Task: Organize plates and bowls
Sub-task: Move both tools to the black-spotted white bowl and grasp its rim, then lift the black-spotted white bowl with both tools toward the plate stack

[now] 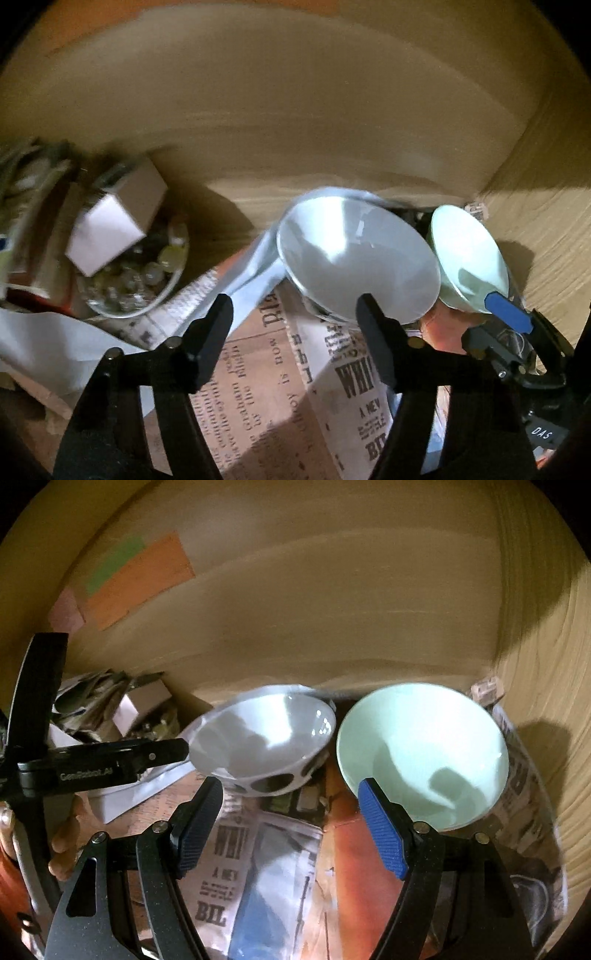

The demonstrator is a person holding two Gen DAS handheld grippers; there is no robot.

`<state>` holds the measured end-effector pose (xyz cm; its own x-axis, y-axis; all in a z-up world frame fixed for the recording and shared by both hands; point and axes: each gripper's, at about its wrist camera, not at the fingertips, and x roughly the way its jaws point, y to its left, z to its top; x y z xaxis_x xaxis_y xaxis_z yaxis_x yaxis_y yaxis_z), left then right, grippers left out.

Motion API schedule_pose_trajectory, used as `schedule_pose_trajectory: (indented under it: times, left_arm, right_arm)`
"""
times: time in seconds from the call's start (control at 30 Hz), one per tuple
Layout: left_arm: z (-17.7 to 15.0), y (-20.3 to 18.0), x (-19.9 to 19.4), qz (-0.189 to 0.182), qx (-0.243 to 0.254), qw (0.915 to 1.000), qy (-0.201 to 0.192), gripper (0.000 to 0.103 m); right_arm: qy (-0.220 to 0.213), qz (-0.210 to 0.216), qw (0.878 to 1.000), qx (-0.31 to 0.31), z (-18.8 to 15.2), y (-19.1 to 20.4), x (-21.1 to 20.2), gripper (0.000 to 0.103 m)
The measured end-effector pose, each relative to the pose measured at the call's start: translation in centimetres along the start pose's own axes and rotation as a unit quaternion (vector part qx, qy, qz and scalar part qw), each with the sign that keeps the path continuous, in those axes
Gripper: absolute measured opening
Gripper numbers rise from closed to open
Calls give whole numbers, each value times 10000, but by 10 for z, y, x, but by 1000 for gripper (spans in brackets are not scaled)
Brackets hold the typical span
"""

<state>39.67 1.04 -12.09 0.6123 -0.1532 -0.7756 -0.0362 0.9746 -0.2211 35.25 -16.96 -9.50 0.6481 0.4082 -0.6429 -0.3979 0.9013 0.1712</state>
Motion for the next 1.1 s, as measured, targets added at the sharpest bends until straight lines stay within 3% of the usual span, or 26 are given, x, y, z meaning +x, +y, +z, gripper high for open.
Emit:
schedule_pose_trajectory:
  times: [0.2,0.37,0.53,0.97,1.1]
  left_arm:
    - [2,-1,17,-170,-64,9996,201,51]
    - [1,-7,31,-332,-67,9985,432,30]
    - [-1,-17,37,-148,312,9984,454,29]
    - [-18,-15,15,-133,840,9938,710,21]
    - [-28,-10,5,-187,969,9919,803,20]
  right_arm:
    - [65,-81,9999,7,-5,-6,5,73]
    - [53,-71,10000,2,-7,-10,4,73]
    - [37,-74,10000,-25,-7,-10,2,73]
    - [140,-10,9998,-143,-9,-4,9,73]
    - [227,99,9996,-158,-10,-2,12,68]
